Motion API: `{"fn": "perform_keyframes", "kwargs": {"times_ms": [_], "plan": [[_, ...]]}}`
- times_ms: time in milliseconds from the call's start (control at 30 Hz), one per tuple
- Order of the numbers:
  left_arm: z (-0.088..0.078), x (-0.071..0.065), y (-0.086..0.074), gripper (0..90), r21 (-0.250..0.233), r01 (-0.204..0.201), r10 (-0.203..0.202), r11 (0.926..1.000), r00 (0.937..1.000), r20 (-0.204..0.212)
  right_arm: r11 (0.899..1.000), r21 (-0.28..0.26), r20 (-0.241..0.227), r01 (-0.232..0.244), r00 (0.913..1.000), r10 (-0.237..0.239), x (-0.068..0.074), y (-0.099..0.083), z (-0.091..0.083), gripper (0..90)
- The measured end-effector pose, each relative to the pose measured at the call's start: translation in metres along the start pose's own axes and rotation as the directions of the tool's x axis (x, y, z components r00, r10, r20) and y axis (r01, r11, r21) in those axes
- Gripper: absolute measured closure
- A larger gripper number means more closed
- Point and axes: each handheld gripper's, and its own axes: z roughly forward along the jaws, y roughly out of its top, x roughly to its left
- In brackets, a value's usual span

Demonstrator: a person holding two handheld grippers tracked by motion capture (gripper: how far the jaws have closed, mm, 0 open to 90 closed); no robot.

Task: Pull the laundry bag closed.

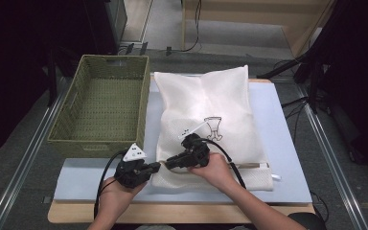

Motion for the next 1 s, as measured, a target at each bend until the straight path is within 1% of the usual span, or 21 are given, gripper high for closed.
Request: {"fn": "perform_keyframes", "kwargs": {"times_ms": [133,200,233,267,300,333,433,533,567,633,667,700,767,800,900,967,1000], "plan": [[0.000,0.002,0.000,88.7,0.005,0.008,-0.008,1.0000,1.0000,0.003,1.000,-0.009,-0.002,0.015,0.9999,-0.015,0.000,0.001,0.001,81.8],[0.000,0.003,0.000,88.6,0.008,0.016,-0.016,0.9998,0.9997,0.016,0.999,-0.007,0.012,0.046,0.9989,-0.046,0.002,0.002,0.000,82.2],[0.000,0.004,0.000,88.3,0.012,0.018,-0.018,0.9998,0.9998,0.013,0.998,-0.005,0.023,0.057,0.9981,-0.057,0.004,0.002,0.000,82.3],[0.000,0.004,-0.001,88.1,0.009,0.023,-0.023,0.9997,0.9995,0.019,0.998,-0.001,0.027,0.060,0.9978,-0.060,0.005,0.002,0.000,82.3],[0.000,0.006,0.000,87.5,0.015,0.024,-0.025,0.9996,0.9993,0.027,0.998,0.002,0.033,0.064,0.9974,-0.064,0.006,0.002,0.000,82.3],[0.000,0.007,0.000,85.9,0.018,0.034,-0.034,0.9993,0.9986,0.039,0.998,0.001,0.033,0.066,0.9973,-0.066,0.006,0.002,0.000,82.3],[-0.001,0.013,-0.001,78.1,0.036,0.056,-0.059,0.9978,0.9961,0.066,0.997,0.000,0.037,0.074,0.9966,-0.074,0.006,0.002,-0.001,82.3],[-0.001,0.018,-0.002,67.6,0.037,0.076,-0.078,0.9965,0.9934,0.083,0.996,-0.001,0.050,0.090,0.9947,-0.090,0.008,0.002,-0.001,82.3],[0.000,0.021,-0.002,63.6,0.052,0.081,-0.085,0.9954,0.9921,0.092,0.995,-0.002,0.050,0.098,0.9939,-0.098,0.008,0.002,-0.002,82.3],[0.004,0.024,-0.002,58.7,0.069,0.093,-0.100,0.9933,0.9881,0.117,0.995,0.003,0.055,0.102,0.9933,-0.102,0.009,0.001,-0.003,82.3],[0.007,0.027,-0.001,56.1,0.084,0.103,-0.113,0.9911,0.9851,0.129,0.993,0.002,0.057,0.114,0.9918,-0.114,0.009,0.001,-0.003,82.3],[0.010,0.029,-0.001,54.1,0.088,0.109,-0.120,0.9902,0.9829,0.139,0.993,0.003,0.061,0.117,0.9912,-0.117,0.010,0.001,-0.003,82.3],[0.014,0.032,0.000,53.0,0.109,0.115,-0.132,0.9874,0.9770,0.168,0.992,0.001,0.063,0.128,0.9898,-0.128,0.010,0.001,-0.004,82.3],[0.016,0.033,0.001,53.8,0.117,0.110,-0.130,0.9871,0.9749,0.181,0.991,0.002,0.062,0.133,0.9892,-0.133,0.010,0.001,-0.004,82.3],[0.019,0.036,0.003,59.1,0.120,0.103,-0.127,0.9873,0.9696,0.209,0.990,0.007,0.061,0.144,0.9877,-0.144,0.011,0.000,-0.004,82.2],[0.022,0.038,0.005,63.7,0.129,0.097,-0.125,0.9869,0.9640,0.235,0.988,0.007,0.064,0.157,0.9855,-0.157,0.012,0.000,-0.003,82.3],[0.023,0.038,0.005,68.9,0.132,0.097,-0.127,0.9865,0.9612,0.245,0.987,0.009,0.068,0.162,0.9844,-0.162,0.013,0.000,-0.003,82.3]]}}
